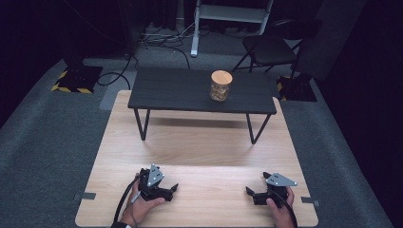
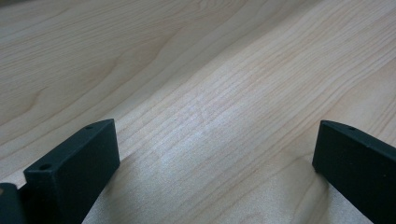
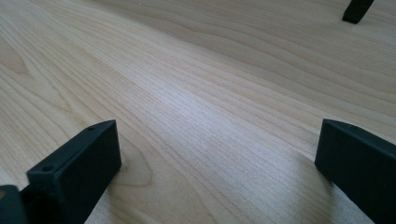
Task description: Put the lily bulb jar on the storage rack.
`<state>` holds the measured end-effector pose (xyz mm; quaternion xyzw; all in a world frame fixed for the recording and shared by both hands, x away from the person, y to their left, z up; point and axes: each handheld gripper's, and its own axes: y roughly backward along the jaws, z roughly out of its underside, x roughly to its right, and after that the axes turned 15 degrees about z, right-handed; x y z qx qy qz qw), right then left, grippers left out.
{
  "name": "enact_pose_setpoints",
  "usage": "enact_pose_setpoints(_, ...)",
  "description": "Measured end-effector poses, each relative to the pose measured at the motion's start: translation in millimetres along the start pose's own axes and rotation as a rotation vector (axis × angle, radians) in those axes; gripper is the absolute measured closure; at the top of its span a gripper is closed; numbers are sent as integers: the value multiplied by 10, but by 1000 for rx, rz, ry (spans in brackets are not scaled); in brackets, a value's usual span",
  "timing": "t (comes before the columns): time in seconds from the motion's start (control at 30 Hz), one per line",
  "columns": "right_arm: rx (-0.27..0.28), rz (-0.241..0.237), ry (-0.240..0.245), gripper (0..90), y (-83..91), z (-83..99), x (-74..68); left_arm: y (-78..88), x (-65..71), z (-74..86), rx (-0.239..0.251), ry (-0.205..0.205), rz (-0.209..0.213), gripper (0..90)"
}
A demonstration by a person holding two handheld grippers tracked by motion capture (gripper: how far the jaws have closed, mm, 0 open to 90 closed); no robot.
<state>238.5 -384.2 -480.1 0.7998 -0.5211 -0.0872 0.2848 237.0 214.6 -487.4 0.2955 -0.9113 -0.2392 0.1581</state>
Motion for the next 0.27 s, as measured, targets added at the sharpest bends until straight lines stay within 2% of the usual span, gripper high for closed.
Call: enact_pose_setpoints(0.27,-1,1,-1,0,-1,-1,-1,-3,6,-4,-2,-1,-2,5)
